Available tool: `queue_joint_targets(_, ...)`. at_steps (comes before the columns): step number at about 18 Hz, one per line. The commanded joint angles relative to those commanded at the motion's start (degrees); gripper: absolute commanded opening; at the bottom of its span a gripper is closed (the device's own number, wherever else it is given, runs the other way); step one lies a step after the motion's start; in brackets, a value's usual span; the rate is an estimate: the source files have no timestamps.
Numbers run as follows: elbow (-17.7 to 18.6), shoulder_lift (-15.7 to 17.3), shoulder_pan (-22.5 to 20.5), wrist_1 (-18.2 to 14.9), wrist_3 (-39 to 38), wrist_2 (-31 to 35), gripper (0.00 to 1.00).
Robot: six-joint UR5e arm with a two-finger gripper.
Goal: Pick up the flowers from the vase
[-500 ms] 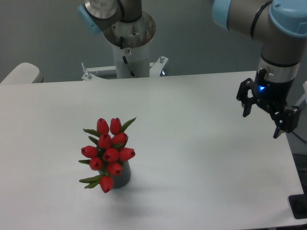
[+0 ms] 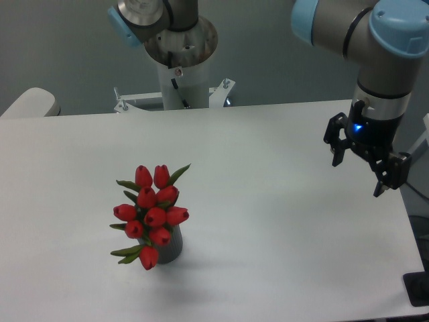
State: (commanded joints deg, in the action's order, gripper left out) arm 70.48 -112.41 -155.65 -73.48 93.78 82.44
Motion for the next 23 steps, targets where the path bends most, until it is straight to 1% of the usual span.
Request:
queue_joint_targets(3, 1.5, 0.7, 0.0, 0.7, -0.1, -3.0, 1.00)
queue_joint_targets(5, 2.4, 1.0, -0.2, 1.1, -0.1, -3.6, 1.00)
queue_joint_targets(8, 2.6, 1.3, -0.6, 1.2, -0.1, -4.8, 1.00)
queue_joint_targets(14, 5.3, 2.0, -2.6, 1.1, -1.2, -13.2, 1.00)
queue_joint_targets(19, 9.8, 2.4, -2.9, 1.3, -9.3, -23.7, 1.00)
queue_joint_targets(21, 11.6, 3.8, -3.0, 1.3, -10.1, -25.9, 1.00)
queue_joint_targets(23, 14.3, 4.0, -3.1, 1.3, -10.5, -29.3, 1.00)
